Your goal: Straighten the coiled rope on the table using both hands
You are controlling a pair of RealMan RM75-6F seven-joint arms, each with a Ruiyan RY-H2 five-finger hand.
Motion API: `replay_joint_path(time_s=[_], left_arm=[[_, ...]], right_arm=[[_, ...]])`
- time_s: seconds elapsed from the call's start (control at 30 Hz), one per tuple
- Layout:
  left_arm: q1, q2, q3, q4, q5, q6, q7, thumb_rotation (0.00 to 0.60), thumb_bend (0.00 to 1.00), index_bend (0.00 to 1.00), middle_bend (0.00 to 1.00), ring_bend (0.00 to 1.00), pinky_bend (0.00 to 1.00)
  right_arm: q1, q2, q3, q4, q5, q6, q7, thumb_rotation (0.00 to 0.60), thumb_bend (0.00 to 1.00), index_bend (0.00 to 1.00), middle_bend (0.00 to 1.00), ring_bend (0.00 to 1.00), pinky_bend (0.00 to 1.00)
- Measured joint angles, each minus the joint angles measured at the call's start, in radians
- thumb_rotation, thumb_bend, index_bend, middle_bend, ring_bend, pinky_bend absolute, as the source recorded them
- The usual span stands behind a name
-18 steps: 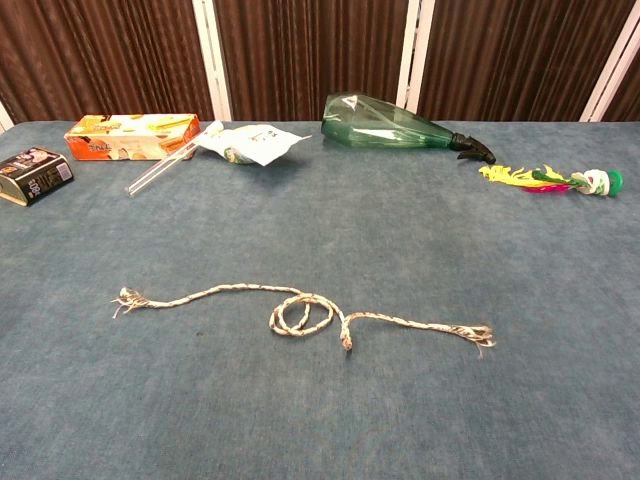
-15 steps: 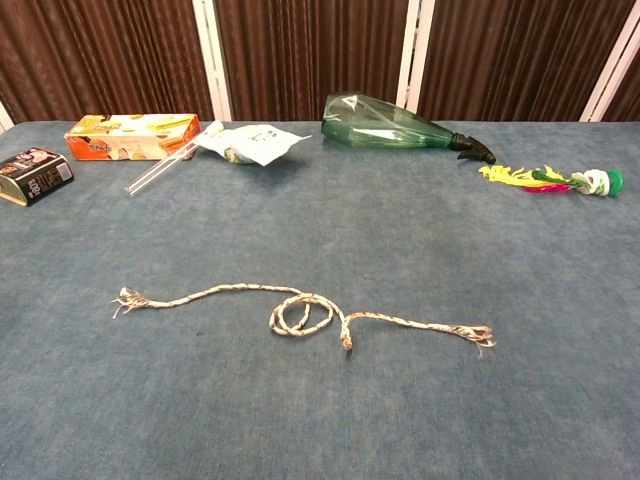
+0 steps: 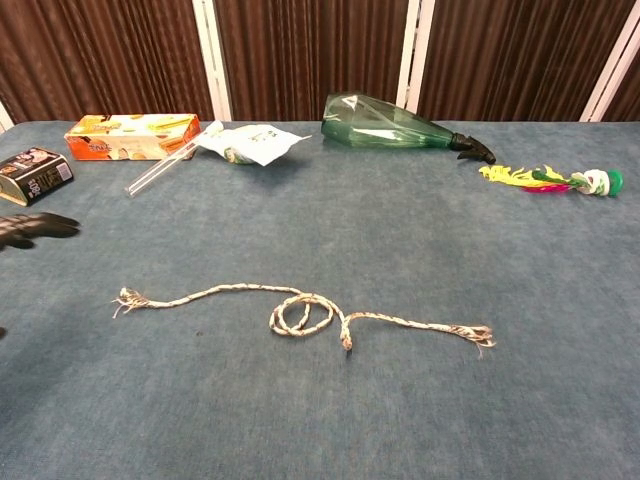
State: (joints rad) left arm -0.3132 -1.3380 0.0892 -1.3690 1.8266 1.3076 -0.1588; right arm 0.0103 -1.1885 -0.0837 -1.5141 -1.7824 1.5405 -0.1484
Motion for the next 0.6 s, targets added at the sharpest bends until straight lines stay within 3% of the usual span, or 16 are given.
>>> replay_joint_path(time_s=[0.33, 0.6], left_arm=[[-0.135, -0.187, -0.088, 0.056, -0.142, -0.204, 0.142, 0.600, 0.41, 0.23, 0.00, 0.00, 0.14], [-0.179, -0.291, -0.124, 0.206, -0.201, -0.232, 0.169, 0.600, 0.42, 0.32, 0.00, 0.00, 0.14]], right_arm=[[0.029, -0.025, 0.012, -0.021, 0.025, -0.070, -0.082, 0.600, 0.44, 0.00, 0.00, 0.00, 0.00], [0.052, -0.059, 0.023, -0.031, 0.080, -0.137, -0.151, 0.600, 0.44, 0.00, 0.00, 0.00, 0.00]])
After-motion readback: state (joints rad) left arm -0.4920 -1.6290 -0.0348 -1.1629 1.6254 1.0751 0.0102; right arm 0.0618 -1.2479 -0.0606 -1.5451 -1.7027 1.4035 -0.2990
